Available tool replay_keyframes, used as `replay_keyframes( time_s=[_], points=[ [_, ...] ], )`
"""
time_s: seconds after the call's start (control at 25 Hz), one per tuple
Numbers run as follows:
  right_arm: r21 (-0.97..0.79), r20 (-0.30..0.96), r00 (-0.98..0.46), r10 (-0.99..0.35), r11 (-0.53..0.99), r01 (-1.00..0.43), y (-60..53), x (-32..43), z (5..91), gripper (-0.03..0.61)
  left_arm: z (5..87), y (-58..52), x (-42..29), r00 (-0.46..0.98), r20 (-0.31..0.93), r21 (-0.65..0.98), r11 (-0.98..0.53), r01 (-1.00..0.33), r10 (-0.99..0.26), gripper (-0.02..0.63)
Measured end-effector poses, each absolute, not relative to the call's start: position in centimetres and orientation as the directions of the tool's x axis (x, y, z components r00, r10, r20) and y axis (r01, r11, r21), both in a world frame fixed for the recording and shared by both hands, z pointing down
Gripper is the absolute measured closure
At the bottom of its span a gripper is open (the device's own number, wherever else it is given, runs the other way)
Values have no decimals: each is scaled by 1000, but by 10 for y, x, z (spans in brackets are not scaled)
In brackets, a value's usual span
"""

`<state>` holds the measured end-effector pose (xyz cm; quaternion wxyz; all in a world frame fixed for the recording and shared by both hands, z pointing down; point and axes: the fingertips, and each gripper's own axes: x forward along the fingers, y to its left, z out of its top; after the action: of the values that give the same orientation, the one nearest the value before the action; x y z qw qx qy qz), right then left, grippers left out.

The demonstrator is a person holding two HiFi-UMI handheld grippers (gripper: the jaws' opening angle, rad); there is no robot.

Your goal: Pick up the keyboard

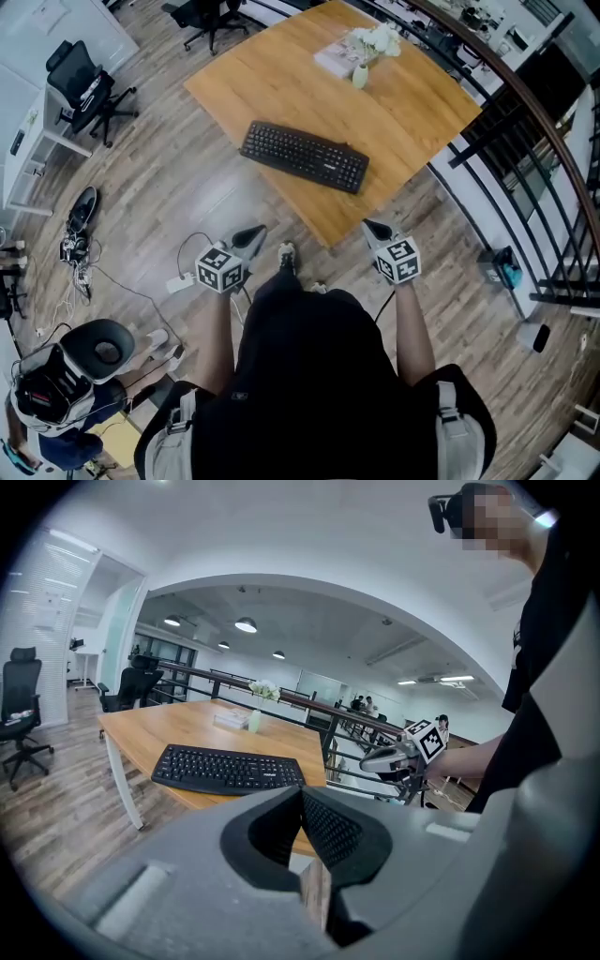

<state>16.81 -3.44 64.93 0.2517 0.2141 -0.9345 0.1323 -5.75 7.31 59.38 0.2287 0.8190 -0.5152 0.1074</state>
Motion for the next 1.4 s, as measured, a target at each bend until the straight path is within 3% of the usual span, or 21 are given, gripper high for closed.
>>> replay_keyframes(
  time_s=[1.4],
  points=[
    [-147, 581, -714, -391, 812, -565, -142, 90, 662, 575, 611, -62, -167, 488, 424, 315, -382, -869, -763, 603]
  ],
)
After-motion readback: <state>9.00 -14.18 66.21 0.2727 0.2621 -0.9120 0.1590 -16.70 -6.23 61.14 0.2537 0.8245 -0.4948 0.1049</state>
